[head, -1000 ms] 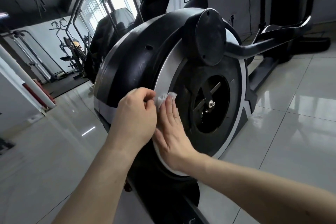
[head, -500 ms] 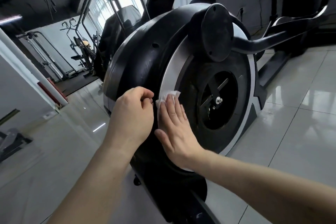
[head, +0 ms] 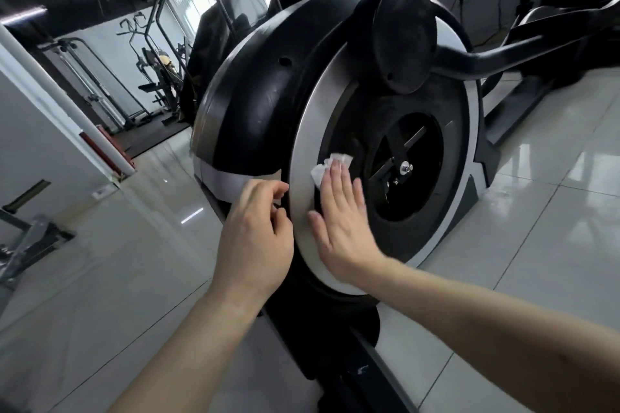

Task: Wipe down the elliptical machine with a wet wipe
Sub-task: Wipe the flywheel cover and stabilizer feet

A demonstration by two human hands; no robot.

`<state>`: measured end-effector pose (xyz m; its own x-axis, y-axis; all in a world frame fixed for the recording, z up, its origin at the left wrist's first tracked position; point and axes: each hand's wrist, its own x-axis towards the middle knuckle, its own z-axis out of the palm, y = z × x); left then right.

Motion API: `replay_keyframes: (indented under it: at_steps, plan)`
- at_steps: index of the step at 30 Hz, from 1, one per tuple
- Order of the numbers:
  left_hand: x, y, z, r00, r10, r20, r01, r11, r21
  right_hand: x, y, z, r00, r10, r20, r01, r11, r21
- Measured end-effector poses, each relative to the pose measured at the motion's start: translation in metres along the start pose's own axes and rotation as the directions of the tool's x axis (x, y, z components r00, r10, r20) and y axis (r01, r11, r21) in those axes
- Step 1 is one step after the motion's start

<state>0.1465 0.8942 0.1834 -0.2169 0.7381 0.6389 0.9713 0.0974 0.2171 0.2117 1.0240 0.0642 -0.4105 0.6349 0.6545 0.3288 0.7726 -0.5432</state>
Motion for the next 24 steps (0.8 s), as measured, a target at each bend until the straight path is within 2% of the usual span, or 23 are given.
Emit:
replay_keyframes:
  at_steps: [6,9,11,13,18,24]
  plan:
    - [-0.007,-0.003,0.013,0.998,-0.009,0.056,0.011,1.0,-0.026,0.077,0.035,-0.04,0.967,0.218,-0.128,-0.225,0.973,-0.045]
    - [-0.005,-0.006,0.018,0.998,-0.028,0.056,0.03,0.999,-0.04,0.038,0.02,-0.021,0.994,0.082,-0.073,-0.083,0.996,-0.012]
    - [-0.004,-0.006,0.021,0.998,-0.023,0.056,0.025,0.999,-0.044,0.004,0.012,-0.008,0.999,-0.055,0.002,0.055,0.997,-0.054]
    - [-0.004,-0.004,0.023,0.998,-0.007,0.068,0.009,0.999,-0.038,0.006,0.02,-0.01,0.995,-0.095,0.013,0.096,0.989,-0.114]
    - [-0.005,-0.003,0.028,0.994,-0.017,0.109,0.022,0.999,-0.045,0.058,0.029,-0.036,0.996,0.007,-0.092,-0.021,0.988,-0.152]
    - [-0.004,-0.001,0.033,0.991,-0.03,0.131,0.039,0.997,-0.069,0.027,0.056,-0.017,0.988,0.136,-0.076,-0.145,0.981,-0.128]
